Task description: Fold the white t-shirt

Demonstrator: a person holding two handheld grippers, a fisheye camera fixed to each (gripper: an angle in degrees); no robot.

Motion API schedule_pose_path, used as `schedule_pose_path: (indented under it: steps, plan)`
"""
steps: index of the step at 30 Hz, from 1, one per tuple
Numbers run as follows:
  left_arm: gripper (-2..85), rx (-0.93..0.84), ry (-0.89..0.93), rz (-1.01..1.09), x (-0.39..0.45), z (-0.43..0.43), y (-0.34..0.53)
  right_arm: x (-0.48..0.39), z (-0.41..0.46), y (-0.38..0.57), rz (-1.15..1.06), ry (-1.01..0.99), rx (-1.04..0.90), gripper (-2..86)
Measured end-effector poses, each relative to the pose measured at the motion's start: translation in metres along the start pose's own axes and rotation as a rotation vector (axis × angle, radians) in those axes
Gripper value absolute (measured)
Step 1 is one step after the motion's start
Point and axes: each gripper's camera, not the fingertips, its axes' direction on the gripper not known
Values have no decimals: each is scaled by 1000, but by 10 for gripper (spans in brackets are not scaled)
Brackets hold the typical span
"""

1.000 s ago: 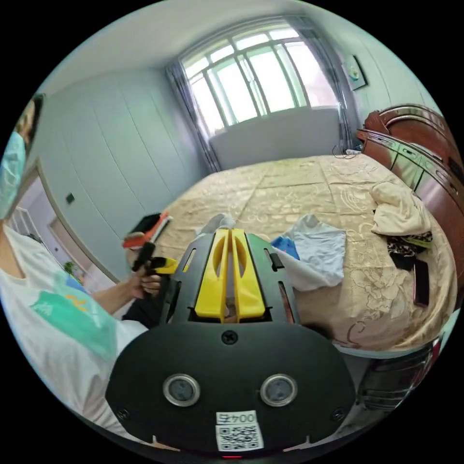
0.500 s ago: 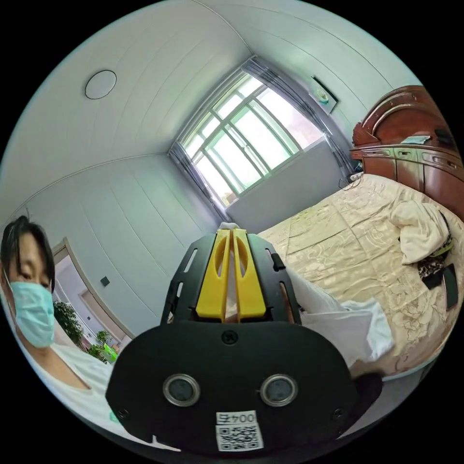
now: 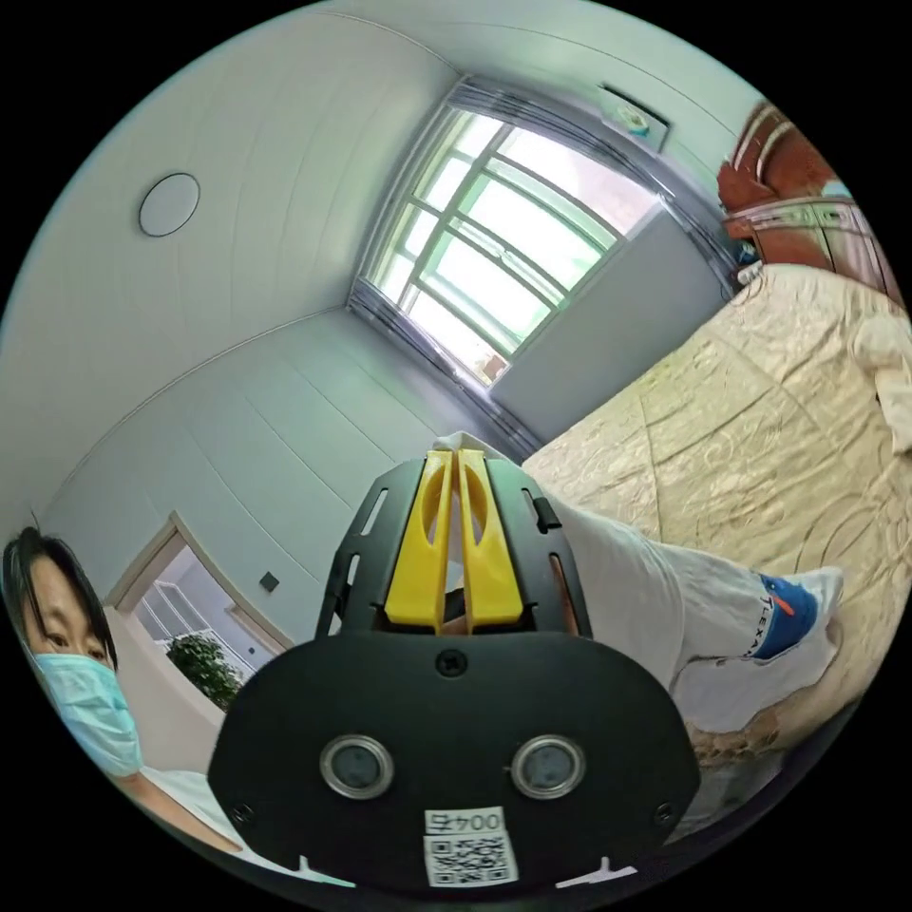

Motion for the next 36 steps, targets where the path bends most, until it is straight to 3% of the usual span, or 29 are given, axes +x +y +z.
schedule_pose_path:
  steps: [6,20,28,33,36]
  plan:
    - [277,10,-159,-76,-12,-1,-18,35,34,31,119,-13,-83,-6]
    - [224,43,-261,-132,-49,-19,-87,44,64,42,109,-72,-150,-7]
    - [137,122,-211,-4,-42,-38,-140,66,68,41,135,-84,-119,-7]
    - [39,76,-153,124,-32,-35,-183,82,68,39,154,-91,-99,-6]
    - [23,18,-99,163,-42,-37,-219,97,59,39,158,-88,-61,-6]
